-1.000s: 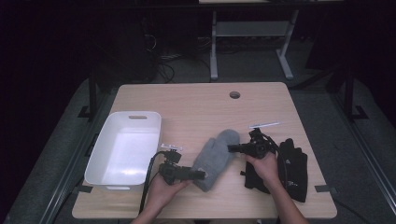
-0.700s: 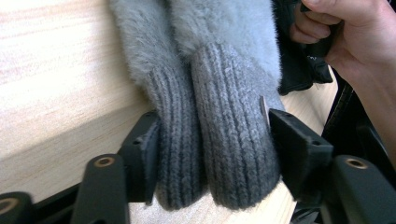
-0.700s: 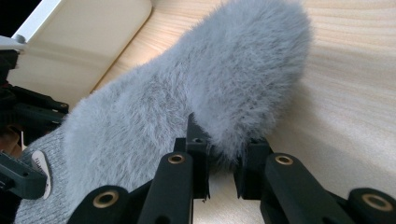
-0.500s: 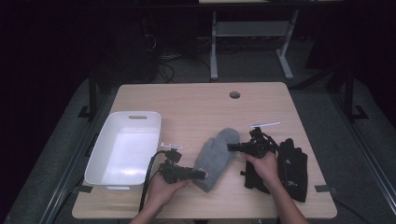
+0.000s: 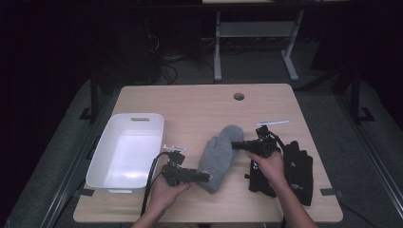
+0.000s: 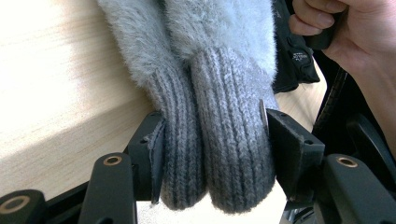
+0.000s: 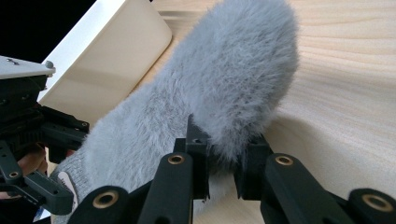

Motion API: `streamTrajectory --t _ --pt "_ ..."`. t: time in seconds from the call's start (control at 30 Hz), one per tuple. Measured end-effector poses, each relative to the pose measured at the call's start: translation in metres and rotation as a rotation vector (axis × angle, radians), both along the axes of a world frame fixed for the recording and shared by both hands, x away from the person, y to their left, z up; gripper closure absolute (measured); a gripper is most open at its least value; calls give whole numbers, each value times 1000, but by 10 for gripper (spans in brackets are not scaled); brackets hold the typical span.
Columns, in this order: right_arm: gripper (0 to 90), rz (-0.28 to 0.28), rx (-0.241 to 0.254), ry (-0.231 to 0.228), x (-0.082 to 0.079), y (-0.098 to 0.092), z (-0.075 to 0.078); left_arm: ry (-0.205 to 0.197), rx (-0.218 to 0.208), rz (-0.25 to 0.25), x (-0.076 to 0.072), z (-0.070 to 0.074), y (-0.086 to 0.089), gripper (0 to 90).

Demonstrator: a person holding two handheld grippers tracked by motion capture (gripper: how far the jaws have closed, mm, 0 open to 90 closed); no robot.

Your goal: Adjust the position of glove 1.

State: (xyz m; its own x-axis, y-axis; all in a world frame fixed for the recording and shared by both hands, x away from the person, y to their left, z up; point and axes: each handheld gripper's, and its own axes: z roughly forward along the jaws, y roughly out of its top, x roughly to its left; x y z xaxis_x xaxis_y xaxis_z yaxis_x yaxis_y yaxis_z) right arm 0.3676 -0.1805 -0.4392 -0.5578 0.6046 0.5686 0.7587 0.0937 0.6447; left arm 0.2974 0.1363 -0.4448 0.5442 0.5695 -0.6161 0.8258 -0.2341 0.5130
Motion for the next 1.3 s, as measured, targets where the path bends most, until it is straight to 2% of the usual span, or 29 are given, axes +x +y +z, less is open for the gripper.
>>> streamTrajectory --t 0.17,0.37,0.6,0.73,1.1,1.3 --pt "779 -9 8 10 -1 -2 2 -14 2 -6 -1 4 -1 430" --pt "779 -8 8 -4 -3 -1 14 -44 -11 -10 -5 12 -1 429" --pt "779 8 -3 -35 -4 5 37 -68 -27 -8 -8 24 2 430" --pt "779 13 -15 -55 -5 8 48 -90 -19 -25 -10 32 4 430" --pt "779 28 0 -73 -4 16 71 -122 -43 -14 -11 50 14 430" --pt "779 39 13 -85 -1 21 83 -147 -42 -11 -12 60 20 430"
